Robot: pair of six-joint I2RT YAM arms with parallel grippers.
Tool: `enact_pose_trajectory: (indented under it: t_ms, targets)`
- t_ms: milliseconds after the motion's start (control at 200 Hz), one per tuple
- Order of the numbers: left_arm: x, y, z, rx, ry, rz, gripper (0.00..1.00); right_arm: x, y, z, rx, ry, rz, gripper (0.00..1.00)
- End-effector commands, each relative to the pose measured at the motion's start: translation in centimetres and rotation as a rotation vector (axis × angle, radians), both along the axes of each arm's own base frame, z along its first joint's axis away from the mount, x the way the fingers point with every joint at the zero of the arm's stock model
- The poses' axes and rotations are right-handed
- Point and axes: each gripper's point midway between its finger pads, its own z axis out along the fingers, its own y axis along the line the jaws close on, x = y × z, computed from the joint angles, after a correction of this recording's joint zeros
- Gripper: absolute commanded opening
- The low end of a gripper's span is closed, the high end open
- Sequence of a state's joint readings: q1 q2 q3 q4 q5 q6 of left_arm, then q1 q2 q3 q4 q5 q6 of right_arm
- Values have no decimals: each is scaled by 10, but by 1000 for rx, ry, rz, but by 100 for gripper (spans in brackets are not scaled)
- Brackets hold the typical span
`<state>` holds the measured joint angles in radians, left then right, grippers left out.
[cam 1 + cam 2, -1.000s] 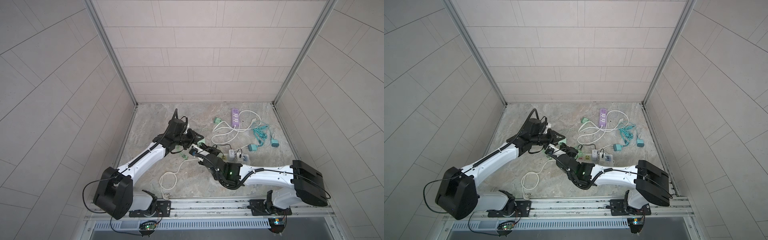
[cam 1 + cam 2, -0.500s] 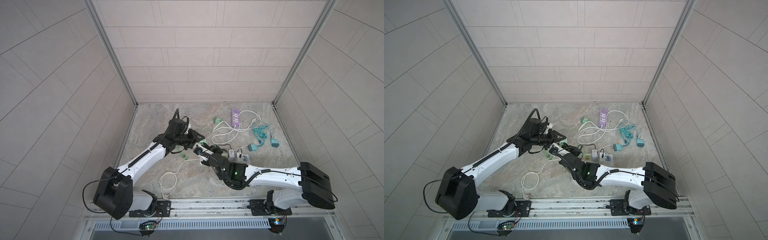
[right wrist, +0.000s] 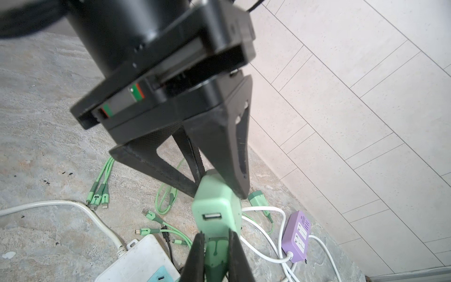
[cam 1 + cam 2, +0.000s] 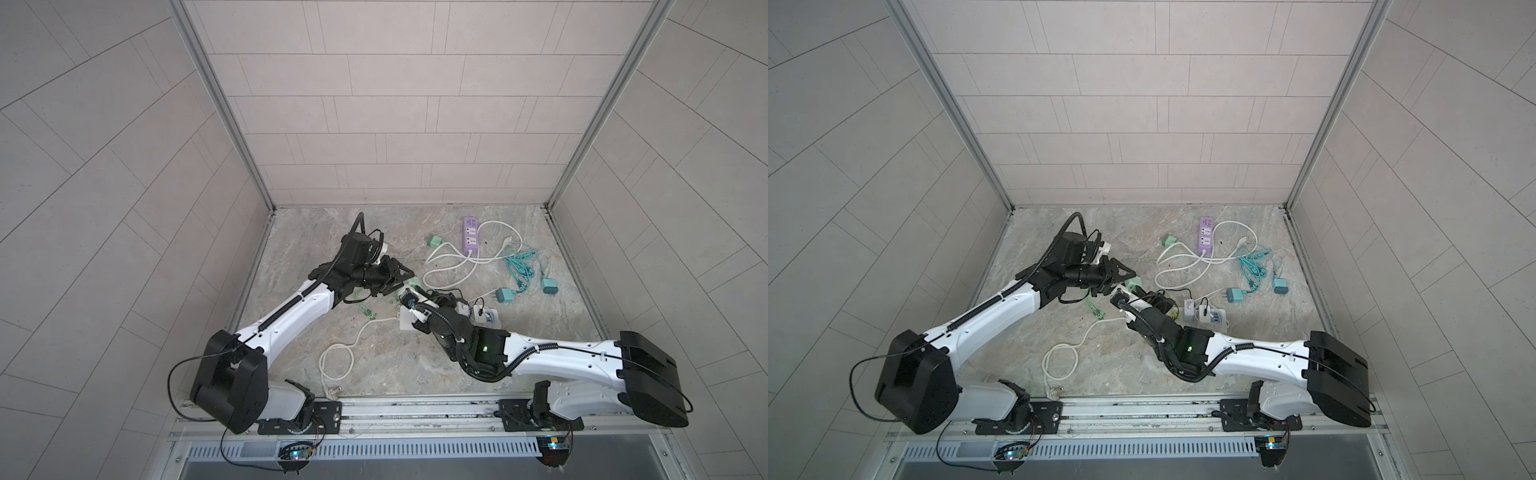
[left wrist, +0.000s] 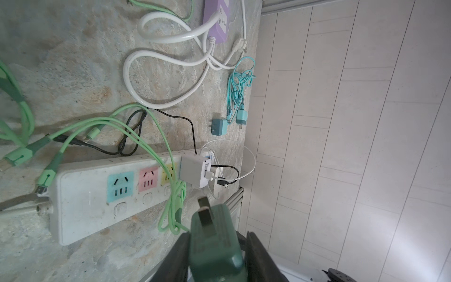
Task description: Insert the plug
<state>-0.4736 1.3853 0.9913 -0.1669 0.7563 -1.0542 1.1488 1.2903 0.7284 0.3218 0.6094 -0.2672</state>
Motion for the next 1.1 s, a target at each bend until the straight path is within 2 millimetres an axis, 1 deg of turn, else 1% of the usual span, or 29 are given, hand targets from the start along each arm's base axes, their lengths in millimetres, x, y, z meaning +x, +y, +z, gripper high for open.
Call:
enact_pose_trajectory:
  t_ms: [0,65,205,330,385,495,630,716,751,806,926,996,1096]
  targets:
    - [7,-3,9,-12,-44,-4,40,-2,-1,1,15,15,15,0]
    - [6,-4,8,-11,-45,-11,40,-3,1,1,21,22,30,0]
    - [1,-5,6,0,-52,-30,47,-6,9,3,38,53,64,0]
    - [-3,-7,2,13,-52,-39,47,-7,15,2,37,72,88,0]
    - [-5,-9,-2,17,-40,-49,44,-7,17,-2,32,80,96,0]
    - [-10,-16,-7,12,-19,-78,28,-7,22,-7,22,96,112,0]
    - [-13,-21,-4,-16,-20,-90,14,-5,26,-10,3,111,115,0]
    - [-17,-22,-3,-17,-20,-100,6,-4,28,-11,-3,112,113,5]
    - [-18,-21,-4,-16,-16,-102,4,-3,28,-11,-4,112,113,7]
    - [-20,-21,-3,-21,-13,-105,1,-3,28,-11,-7,110,115,13]
    - [-24,-21,-4,-29,4,-114,0,-3,28,-11,-20,104,118,23]
    - [-26,-21,-4,-31,16,-119,0,-3,29,-12,-30,105,121,27]
    - [-30,-21,-4,-38,29,-131,0,-2,29,-15,-48,105,122,29]
